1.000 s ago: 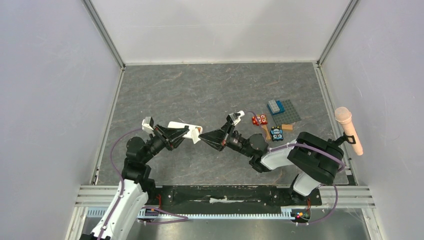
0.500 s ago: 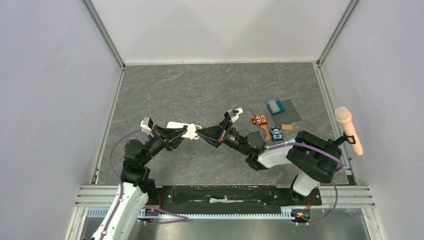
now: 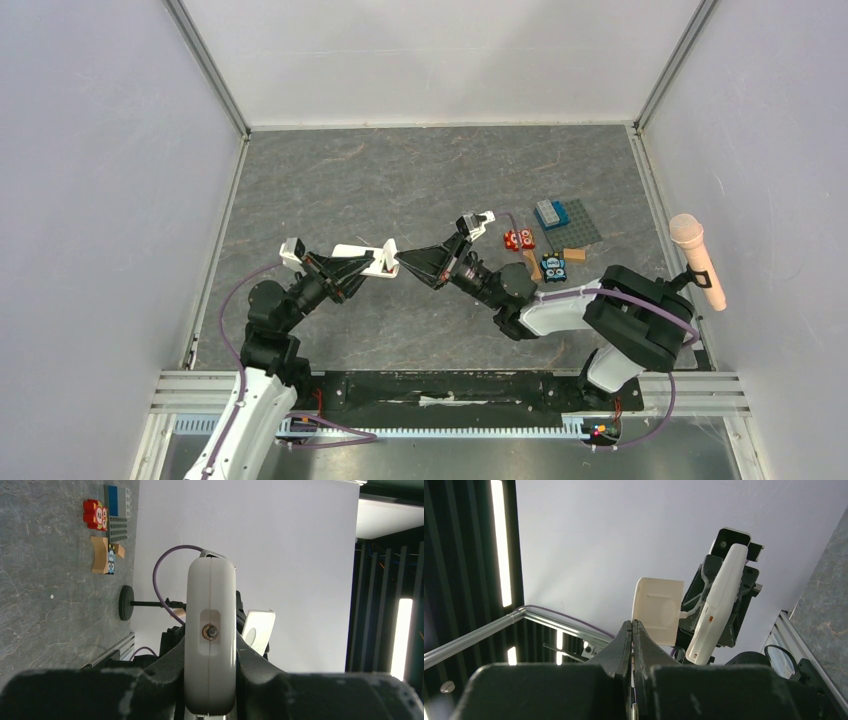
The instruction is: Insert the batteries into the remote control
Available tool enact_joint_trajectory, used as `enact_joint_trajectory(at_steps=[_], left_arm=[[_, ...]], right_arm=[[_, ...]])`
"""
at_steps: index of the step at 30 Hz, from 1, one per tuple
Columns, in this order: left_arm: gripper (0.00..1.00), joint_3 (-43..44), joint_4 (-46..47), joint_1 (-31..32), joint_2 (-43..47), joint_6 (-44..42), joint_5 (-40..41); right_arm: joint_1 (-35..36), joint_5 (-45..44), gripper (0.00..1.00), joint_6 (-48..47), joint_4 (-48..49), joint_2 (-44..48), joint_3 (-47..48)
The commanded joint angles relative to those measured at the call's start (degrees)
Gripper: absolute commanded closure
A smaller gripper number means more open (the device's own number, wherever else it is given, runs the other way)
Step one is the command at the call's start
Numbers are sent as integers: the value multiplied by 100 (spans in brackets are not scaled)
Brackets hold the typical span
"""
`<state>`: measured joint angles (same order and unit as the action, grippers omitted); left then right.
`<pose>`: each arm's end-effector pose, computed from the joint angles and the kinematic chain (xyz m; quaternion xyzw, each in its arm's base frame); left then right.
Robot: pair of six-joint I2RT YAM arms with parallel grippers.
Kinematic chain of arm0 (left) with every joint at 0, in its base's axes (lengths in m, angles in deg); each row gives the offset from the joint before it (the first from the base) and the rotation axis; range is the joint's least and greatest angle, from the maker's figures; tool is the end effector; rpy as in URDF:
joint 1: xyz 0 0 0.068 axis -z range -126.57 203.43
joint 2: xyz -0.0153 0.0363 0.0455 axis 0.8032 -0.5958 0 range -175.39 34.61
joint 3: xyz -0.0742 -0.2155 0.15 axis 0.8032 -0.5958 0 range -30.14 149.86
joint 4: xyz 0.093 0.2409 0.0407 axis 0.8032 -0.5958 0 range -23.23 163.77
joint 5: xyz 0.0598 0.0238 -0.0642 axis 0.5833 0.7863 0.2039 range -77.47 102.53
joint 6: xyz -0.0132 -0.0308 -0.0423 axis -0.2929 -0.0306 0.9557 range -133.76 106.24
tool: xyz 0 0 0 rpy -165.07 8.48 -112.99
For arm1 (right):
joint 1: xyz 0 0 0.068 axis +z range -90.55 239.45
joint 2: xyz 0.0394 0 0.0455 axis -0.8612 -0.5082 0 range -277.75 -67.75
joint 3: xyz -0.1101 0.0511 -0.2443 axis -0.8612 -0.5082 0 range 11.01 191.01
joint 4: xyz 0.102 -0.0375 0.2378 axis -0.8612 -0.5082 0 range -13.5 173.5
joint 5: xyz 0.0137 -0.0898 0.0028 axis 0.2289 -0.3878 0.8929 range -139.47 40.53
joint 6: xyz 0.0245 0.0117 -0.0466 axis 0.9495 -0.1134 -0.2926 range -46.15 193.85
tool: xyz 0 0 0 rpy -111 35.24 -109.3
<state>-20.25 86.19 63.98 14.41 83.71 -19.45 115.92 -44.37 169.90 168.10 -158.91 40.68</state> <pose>0.1225 -0.0419 0.2237 -0.3149 0.6207 -0.6724 0.2520 0.1607 0.2483 0.2337 0.1514 0.5306 0.8156 0.1742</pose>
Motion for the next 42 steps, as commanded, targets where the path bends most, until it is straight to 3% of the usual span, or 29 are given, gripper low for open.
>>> enact_joint_trajectory(at_steps=[1, 14, 42], left_arm=[[98, 22, 176, -35, 61, 252, 25], [98, 22, 416, -35, -105, 268, -39], [98, -22, 454, -35, -12, 395, -22]], right_arm=[[-4, -107, 100, -177, 2274, 130, -27], [98, -14, 100, 217, 2580, -292, 386], [128, -631, 100, -264, 2606, -53, -193]])
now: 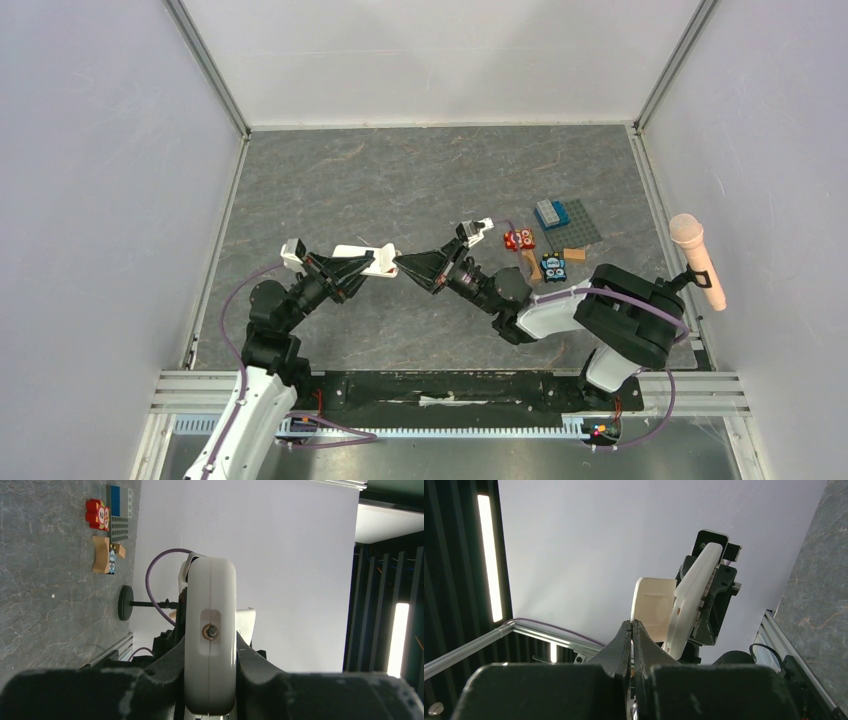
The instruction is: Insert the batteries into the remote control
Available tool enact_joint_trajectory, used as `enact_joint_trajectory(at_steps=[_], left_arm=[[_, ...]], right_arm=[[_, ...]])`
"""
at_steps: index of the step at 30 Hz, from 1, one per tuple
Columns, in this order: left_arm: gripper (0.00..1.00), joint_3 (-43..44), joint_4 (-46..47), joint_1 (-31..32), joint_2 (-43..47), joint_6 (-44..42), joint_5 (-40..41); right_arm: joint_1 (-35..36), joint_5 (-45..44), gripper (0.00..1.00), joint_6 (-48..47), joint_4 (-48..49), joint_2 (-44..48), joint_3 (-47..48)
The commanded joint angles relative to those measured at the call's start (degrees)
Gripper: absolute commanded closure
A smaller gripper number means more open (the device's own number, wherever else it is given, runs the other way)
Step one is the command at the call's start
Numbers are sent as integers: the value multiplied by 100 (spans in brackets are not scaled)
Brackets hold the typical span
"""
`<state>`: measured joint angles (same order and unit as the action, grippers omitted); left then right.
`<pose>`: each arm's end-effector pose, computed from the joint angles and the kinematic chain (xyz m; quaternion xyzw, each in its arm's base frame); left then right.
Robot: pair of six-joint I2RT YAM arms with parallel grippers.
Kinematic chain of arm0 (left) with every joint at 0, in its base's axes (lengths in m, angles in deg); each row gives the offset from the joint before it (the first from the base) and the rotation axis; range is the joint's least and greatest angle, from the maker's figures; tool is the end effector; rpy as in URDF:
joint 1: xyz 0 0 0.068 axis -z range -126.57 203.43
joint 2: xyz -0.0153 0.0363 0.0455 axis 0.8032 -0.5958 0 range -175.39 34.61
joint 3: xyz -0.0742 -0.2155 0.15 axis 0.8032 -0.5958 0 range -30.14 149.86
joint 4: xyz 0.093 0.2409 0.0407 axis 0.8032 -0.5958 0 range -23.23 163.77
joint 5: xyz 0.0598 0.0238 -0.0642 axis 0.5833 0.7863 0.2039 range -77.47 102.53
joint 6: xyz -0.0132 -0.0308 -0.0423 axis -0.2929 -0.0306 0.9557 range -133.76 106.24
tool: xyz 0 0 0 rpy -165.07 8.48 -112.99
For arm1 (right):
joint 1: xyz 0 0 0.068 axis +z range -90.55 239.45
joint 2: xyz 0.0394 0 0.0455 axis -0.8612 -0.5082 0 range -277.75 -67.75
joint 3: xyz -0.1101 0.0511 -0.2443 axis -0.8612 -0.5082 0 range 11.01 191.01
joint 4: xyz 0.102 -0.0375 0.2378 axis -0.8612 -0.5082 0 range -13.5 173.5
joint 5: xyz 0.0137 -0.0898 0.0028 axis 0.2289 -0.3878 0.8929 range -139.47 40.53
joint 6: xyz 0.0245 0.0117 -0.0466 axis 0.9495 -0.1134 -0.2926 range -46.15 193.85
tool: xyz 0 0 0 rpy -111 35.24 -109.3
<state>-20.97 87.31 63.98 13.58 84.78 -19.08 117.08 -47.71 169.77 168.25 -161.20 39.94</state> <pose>0.1244 -0.0421 0.2197 -0.3250 0.6179 -0.6724 0.2458 0.1588 0.2526 0.2195 0.1756 0.5444 0.8005 0.1792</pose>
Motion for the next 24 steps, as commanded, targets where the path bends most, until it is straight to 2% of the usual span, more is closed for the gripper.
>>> enact_joint_trajectory(at_steps=[1, 12, 24], left_arm=[[98, 58, 342, -35, 66, 292, -55], [98, 102, 344, -33, 27, 305, -38], [98, 94, 404, -37, -37, 289, -60]], right_arm=[[11, -314, 100, -284, 2569, 212, -149], [53, -368, 100, -712, 2239, 462, -291], [161, -594, 100, -580, 2067, 434, -344]])
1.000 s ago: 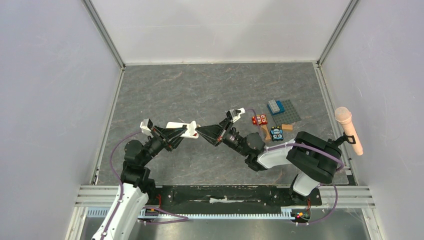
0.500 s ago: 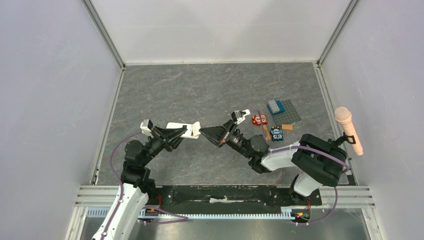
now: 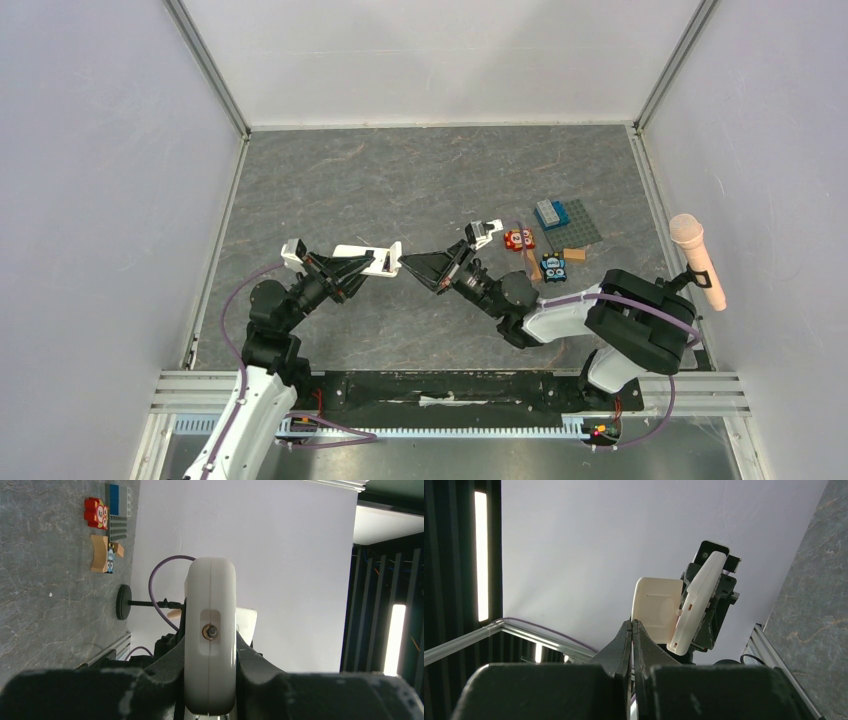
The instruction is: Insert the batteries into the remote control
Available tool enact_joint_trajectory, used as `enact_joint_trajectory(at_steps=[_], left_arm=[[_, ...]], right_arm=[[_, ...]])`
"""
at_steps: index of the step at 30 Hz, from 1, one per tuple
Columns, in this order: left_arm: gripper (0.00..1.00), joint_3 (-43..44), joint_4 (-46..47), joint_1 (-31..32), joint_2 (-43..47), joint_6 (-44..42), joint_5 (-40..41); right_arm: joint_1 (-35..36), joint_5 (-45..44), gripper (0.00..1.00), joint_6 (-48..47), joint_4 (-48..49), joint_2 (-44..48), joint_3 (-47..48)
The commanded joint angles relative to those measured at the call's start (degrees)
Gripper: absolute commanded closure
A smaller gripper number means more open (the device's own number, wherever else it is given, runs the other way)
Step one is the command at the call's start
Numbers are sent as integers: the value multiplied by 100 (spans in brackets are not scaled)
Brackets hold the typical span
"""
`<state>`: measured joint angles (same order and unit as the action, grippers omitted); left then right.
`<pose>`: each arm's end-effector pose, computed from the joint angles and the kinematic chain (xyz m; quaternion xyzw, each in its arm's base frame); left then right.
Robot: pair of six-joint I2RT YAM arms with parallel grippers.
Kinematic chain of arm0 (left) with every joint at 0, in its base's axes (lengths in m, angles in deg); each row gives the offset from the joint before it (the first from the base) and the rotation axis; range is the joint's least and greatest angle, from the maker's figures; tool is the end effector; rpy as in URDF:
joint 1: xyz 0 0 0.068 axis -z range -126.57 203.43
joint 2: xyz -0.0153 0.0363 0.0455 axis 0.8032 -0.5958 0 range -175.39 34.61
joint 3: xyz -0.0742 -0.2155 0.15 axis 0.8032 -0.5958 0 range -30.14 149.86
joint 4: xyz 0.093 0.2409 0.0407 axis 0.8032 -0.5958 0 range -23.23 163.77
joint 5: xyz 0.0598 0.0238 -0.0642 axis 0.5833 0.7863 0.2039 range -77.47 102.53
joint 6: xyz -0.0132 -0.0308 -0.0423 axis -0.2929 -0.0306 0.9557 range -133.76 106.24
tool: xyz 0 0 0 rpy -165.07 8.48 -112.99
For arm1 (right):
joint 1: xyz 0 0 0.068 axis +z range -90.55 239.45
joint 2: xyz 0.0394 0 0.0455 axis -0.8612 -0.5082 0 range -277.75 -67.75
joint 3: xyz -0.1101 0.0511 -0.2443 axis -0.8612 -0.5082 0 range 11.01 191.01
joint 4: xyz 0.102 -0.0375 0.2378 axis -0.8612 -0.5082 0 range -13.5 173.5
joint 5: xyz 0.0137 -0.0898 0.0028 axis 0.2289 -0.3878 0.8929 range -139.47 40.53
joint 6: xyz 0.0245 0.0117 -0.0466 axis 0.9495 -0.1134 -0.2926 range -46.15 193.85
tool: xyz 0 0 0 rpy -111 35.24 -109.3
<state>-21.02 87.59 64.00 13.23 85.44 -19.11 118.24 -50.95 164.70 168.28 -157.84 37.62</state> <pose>0.1250 -0.0422 0.2192 -0.3289 0.6166 -0.6734 0.2411 0.1488 0.2439 0.2248 0.1660 0.5393 0.7948 0.2233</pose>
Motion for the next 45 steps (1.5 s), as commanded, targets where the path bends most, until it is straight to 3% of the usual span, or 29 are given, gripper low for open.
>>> enact_joint_trajectory(at_steps=[1, 14, 28, 45], left_arm=[[98, 98, 373, -35, -8, 223, -56], [98, 133, 515, -37, -91, 206, -66], [98, 107, 638, -37, -113, 240, -106], [98, 90, 718, -37, -98, 266, -166]], right_arm=[[48, -334, 100, -91, 2003, 149, -173], [175, -756, 97, 89, 1160, 445, -394], [331, -998, 97, 794, 1039, 291, -529], [476, -1074, 88, 1156, 644, 200, -473]])
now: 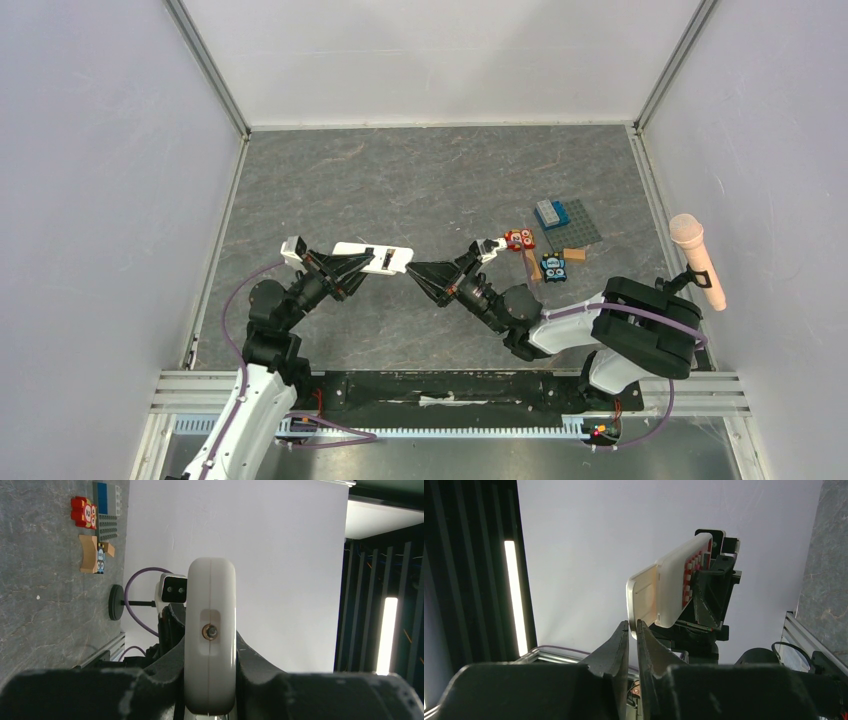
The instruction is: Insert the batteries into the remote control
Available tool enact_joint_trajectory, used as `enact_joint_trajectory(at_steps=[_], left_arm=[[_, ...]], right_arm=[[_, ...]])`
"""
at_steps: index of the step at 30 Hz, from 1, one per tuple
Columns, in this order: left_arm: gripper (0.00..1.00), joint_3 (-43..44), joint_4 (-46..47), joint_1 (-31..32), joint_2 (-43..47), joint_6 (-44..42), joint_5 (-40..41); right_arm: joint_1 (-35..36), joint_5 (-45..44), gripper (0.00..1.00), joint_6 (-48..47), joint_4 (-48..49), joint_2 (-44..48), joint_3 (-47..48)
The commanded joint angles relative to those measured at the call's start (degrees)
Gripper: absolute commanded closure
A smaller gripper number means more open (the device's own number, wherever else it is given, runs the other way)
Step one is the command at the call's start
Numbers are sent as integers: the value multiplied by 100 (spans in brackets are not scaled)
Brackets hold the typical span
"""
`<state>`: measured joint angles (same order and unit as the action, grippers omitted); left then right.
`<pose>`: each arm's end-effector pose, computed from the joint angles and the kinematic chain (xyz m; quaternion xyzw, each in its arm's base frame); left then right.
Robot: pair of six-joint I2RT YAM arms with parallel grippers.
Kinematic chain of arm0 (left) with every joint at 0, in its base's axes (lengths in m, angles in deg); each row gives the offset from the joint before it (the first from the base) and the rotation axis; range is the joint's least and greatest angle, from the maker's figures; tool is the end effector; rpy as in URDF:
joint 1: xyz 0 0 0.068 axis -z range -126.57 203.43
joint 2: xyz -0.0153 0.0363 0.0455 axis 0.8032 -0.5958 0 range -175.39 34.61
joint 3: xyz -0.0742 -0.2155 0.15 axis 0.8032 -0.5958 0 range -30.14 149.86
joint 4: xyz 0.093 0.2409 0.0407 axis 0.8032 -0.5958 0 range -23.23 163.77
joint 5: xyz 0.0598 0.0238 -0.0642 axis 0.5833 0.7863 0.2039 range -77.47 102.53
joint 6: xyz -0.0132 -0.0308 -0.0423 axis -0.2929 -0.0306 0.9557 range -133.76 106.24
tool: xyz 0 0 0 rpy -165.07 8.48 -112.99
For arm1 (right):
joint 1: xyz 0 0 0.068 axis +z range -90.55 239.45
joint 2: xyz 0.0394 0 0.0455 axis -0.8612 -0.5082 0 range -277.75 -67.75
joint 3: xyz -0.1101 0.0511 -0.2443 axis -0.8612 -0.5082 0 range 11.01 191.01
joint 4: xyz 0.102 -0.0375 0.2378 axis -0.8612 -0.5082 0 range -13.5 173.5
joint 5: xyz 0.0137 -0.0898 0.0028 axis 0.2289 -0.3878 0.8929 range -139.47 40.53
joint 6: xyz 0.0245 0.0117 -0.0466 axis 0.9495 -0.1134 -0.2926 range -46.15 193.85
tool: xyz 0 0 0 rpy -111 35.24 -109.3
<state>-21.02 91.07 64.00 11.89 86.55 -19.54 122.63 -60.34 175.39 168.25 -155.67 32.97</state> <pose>0.1270 -0.0428 0.2229 -0.3209 0.6080 -0.6846 0.2422 0.1270 0.2364 0.2130 0.2631 0.5221 0.7949 0.1623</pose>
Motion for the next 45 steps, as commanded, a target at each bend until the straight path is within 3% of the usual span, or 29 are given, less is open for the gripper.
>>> enact_joint_trajectory(at_steps=[1, 21, 25, 33, 45], left_arm=[[98, 92, 371, -37, 37, 148, -128], [98, 28, 344, -37, 145, 172, -220], [98, 19, 311, -35, 180, 161, -238], [98, 10, 236, -37, 206, 79, -286], [98, 325, -254, -37, 85, -947, -683]], right_arm=[[37, -108, 88, 74, 612, -16, 2], [-42, 251, 75, -404, -609, 332, 257], [-95, 386, 78, -495, -930, 382, 367], [-139, 656, 93, -659, -1568, 483, 559], [-291, 1593, 97, -1340, -3237, 633, 1018]])
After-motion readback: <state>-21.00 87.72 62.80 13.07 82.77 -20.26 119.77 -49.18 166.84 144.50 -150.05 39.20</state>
